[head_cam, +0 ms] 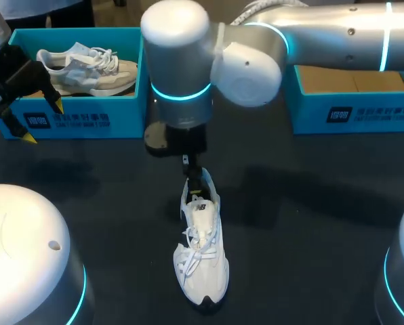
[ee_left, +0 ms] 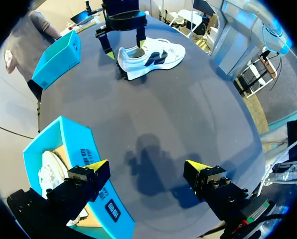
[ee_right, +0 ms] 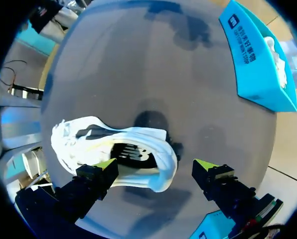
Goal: Take the shoe out of the shoebox, open the shoe tongue, remove and reinsert the insole, then place the shoe into the shoebox
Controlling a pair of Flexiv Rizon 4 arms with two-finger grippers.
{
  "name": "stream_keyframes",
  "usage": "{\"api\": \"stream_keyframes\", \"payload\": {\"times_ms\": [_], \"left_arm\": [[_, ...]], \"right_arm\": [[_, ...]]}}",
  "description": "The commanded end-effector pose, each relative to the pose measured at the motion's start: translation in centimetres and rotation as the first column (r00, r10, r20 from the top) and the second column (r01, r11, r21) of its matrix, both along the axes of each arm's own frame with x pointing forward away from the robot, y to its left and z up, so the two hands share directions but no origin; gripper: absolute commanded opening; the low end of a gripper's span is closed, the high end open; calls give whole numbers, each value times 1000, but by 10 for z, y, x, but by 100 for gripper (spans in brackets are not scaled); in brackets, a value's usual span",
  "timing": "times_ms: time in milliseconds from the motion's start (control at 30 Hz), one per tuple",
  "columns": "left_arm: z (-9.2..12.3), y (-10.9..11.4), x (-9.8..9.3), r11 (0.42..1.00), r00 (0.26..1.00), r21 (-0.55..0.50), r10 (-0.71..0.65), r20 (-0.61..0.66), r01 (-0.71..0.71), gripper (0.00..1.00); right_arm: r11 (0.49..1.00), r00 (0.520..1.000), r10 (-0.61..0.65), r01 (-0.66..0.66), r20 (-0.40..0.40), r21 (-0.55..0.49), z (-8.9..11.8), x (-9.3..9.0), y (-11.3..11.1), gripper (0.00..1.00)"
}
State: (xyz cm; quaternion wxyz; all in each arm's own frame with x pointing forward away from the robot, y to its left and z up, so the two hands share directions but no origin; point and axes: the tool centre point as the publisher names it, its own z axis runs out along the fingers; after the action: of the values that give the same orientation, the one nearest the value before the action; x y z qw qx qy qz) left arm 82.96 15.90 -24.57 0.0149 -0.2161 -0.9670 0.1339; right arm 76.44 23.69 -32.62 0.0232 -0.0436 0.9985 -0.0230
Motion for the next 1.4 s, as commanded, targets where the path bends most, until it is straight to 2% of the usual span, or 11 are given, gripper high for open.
{"api": "stream_keyframes", "payload": {"times_ms": [33,267,600,900,1333,1367,1400], "left_arm": [[0,0,0,1000,1000,4,-1,0,1,100],[0,0,0,1000,1000,4,-1,0,1,100],[0,0,0,1000,1000,4,-1,0,1,100],[0,0,0,1000,1000,4,-1,0,1,100],[0,0,0,1000,1000,4,-1,0,1,100],[0,0,0,1000,1000,4,-1,0,1,100],[0,0,0,1000,1000,4,-1,0,1,100]], "right_arm": [[1000,1000,1,-1,15,-29,-10,2,3,100],[1000,1000,-20,20,12,-8,-23,16,-4,100],[999,999,-42,42,0,11,-47,27,-1,100],[997,997,-74,74,-28,4,-61,28,-2,100],[992,992,-121,122,-30,21,-61,25,-12,100],[991,991,-129,129,-29,26,-61,25,-13,80],[990,990,-136,137,-29,26,-61,25,-14,46]]}}
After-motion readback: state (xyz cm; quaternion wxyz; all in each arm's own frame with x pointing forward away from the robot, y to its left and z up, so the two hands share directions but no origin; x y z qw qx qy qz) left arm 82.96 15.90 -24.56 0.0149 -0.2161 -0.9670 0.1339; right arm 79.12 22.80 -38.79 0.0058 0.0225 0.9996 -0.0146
